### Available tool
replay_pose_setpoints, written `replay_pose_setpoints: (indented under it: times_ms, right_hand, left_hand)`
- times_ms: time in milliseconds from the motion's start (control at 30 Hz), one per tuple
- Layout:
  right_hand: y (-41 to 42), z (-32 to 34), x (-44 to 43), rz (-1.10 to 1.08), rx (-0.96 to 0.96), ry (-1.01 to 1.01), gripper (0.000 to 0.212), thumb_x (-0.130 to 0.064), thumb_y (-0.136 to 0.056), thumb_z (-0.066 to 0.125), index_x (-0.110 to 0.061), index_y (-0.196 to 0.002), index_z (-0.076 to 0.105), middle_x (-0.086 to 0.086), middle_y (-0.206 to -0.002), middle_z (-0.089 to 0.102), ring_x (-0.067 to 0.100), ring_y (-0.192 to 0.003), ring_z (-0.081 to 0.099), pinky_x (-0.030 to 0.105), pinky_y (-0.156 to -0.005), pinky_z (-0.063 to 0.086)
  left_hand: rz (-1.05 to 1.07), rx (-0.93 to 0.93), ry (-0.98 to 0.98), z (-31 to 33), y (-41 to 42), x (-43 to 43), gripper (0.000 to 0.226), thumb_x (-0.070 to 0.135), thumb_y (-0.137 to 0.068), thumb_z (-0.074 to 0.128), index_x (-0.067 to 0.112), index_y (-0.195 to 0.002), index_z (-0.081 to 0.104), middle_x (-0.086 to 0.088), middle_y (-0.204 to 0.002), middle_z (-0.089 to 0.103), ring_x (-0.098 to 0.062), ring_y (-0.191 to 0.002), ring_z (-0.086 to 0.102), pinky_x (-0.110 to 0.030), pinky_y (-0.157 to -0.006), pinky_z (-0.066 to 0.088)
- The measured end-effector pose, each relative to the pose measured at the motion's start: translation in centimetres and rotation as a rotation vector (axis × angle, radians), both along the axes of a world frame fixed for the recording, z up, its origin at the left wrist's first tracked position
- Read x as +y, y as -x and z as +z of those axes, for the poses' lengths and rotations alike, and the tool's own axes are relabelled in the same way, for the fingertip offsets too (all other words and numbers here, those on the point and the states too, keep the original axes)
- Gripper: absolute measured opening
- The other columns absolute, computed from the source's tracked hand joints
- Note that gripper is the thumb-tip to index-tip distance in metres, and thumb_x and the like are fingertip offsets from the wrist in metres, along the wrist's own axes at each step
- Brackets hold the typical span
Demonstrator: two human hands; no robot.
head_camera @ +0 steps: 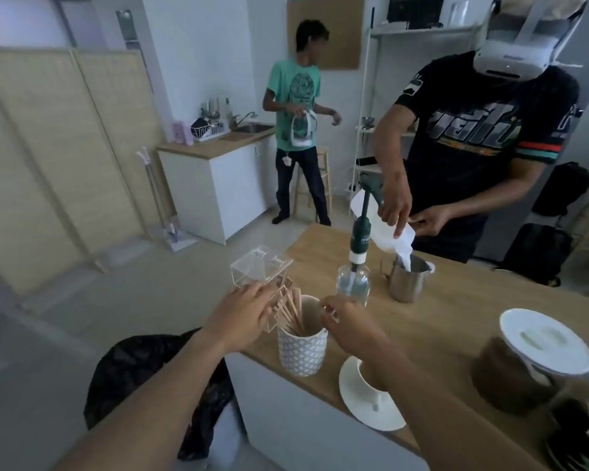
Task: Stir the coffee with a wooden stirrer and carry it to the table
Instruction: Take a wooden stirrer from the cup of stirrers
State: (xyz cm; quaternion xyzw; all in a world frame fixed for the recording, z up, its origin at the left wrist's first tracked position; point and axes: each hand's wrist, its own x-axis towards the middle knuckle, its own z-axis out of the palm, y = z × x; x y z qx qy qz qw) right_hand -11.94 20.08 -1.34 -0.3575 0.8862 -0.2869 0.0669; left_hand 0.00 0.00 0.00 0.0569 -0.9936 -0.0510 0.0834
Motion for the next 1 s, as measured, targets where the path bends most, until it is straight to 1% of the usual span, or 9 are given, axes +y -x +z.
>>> replay_pose_setpoints:
  times_ms: [100,233,333,400,500,600,800,900,1000]
  right_hand:
    - [1.1,-0.6,-1.9,0.036,0.036,-0.067,0.026,-0.030,-0.097,0.052,-0.013,-0.109,0.067,0.008,-0.112,0.065,0.026,-0.101,0.063,0.042,-0.087,0.053]
    - [1.9,-1.5,-4.1,0.059,0.063,-0.096,0.025,-0.033,-0.096,0.055,-0.014,-0.101,0.069,0.007,-0.108,0.064,0.025,-0.094,0.063,0.042,-0.086,0.053]
    - [1.9,-2.3,-5.2,0.067,0.108,-0.098,0.027,-0.038,-0.096,0.056,-0.017,-0.109,0.067,0.005,-0.111,0.066,0.024,-0.101,0.062,0.042,-0.096,0.047]
    - [1.9,-2.7,-5.9,0.062,0.130,-0.105,0.028,-0.039,-0.096,0.056,-0.018,-0.112,0.065,0.005,-0.113,0.067,0.025,-0.105,0.062,0.040,-0.099,0.044]
    - [1.9,-3.0,-6.6,0.033,0.139,-0.115,0.029,-0.039,-0.096,0.055,-0.019,-0.114,0.064,0.005,-0.114,0.068,0.026,-0.107,0.062,0.040,-0.098,0.043]
    - [1.8,-3.7,-6.9,0.000,0.154,-0.134,0.027,-0.038,-0.095,0.055,-0.019,-0.110,0.065,0.006,-0.111,0.069,0.027,-0.106,0.063,0.039,-0.098,0.042]
    - [1.5,-4.3,-7.5,-0.046,0.176,-0.180,0.026,-0.035,-0.097,0.050,-0.017,-0.107,0.067,0.005,-0.109,0.071,0.027,-0.103,0.063,0.040,-0.097,0.038]
    - [1.4,-4.1,-7.5,-0.056,0.173,-0.163,0.025,-0.033,-0.097,0.049,-0.017,-0.105,0.066,0.005,-0.106,0.071,0.027,-0.101,0.063,0.039,-0.098,0.039]
    - [1.2,-3.6,-7.1,-0.072,0.123,-0.104,0.023,-0.031,-0.097,0.050,-0.015,-0.098,0.066,0.006,-0.099,0.072,0.027,-0.095,0.065,0.041,-0.097,0.042]
  left_hand:
    - [0.050,0.011,-0.011,-0.7,0.5,-0.4,0.044,0.024,-0.101,0.039,0.025,-0.145,0.038,0.000,-0.136,0.051,-0.021,-0.122,0.052,-0.038,-0.103,0.038]
    - [0.120,-0.028,-0.004,-1.7,0.4,-0.6,0.037,0.030,-0.102,0.037,0.021,-0.137,0.044,-0.001,-0.134,0.052,-0.019,-0.117,0.054,-0.036,-0.099,0.039]
    - [0.141,-0.045,-0.015,-1.9,0.2,-0.4,0.037,0.034,-0.101,0.037,0.018,-0.133,0.047,-0.001,-0.134,0.052,-0.020,-0.118,0.054,-0.038,-0.101,0.041]
    - [0.156,-0.052,-0.023,-1.7,0.0,-0.2,0.037,0.034,-0.101,0.038,0.019,-0.133,0.047,-0.001,-0.133,0.051,-0.020,-0.118,0.053,-0.039,-0.102,0.041]
    - [0.172,-0.062,-0.037,-1.5,-0.4,-0.3,0.038,0.033,-0.101,0.038,0.021,-0.136,0.045,0.000,-0.135,0.050,-0.019,-0.120,0.052,-0.039,-0.102,0.040]
    - [0.182,-0.084,-0.044,-1.5,-0.5,-0.1,0.040,0.033,-0.102,0.038,0.020,-0.139,0.044,-0.001,-0.135,0.050,-0.020,-0.121,0.051,-0.039,-0.103,0.039]
    - [0.158,-0.111,-0.029,-1.8,-0.3,0.6,0.039,0.034,-0.102,0.037,0.017,-0.137,0.045,-0.002,-0.133,0.051,-0.020,-0.118,0.052,-0.040,-0.104,0.039]
    - [0.137,-0.110,-0.023,-1.5,-0.3,0.4,0.039,0.034,-0.101,0.038,0.018,-0.136,0.045,-0.002,-0.133,0.051,-0.020,-0.118,0.052,-0.040,-0.104,0.038]
    - [0.120,-0.096,-0.009,-1.3,-0.3,-0.5,0.038,0.034,-0.101,0.038,0.017,-0.134,0.047,-0.002,-0.133,0.051,-0.020,-0.119,0.052,-0.040,-0.103,0.039]
